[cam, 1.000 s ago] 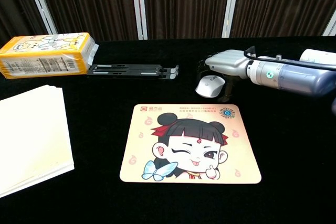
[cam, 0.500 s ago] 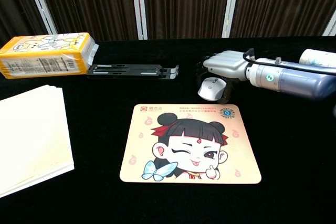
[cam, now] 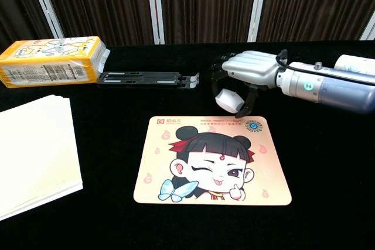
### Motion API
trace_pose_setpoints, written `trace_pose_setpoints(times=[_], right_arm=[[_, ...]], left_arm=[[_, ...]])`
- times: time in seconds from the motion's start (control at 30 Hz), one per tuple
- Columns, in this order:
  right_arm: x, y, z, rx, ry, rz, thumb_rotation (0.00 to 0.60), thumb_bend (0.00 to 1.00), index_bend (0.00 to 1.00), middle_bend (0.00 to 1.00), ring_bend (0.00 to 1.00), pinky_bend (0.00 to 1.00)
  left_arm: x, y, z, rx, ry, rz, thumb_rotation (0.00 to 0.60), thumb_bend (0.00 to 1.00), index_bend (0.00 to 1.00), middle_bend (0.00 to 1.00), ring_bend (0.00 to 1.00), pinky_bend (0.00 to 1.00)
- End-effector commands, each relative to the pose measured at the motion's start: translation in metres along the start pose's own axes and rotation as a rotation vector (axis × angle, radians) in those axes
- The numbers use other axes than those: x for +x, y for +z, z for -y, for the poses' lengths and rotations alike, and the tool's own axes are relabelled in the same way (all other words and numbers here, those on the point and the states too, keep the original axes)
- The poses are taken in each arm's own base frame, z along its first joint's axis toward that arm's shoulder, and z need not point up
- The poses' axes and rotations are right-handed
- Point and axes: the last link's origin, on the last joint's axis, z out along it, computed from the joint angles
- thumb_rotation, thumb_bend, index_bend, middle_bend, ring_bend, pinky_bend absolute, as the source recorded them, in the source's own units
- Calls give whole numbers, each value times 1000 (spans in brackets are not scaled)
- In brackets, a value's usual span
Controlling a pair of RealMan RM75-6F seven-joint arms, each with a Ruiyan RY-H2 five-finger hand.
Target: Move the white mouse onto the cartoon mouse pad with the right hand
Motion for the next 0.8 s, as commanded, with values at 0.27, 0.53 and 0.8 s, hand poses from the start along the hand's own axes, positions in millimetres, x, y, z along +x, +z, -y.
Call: trace_pose_setpoints(times=[0.27,0.53,0.8], right_arm=[[2,-29,29,91,35,-43,600,136,549,160,0,0],[-2,-56,55,142,57,-42,600,135,549,160,0,0],[-7,-80,76,171,64,-4,600,102,549,156,0,0]], left_arm=[[0,-1,-1,-3,-1,1,600,172,0,0,0,0],[0,-2,0,-7,-6,8,600,171,0,0,0,0],[0,-4,-1,-12,-13,10,600,170,0,0,0,0]])
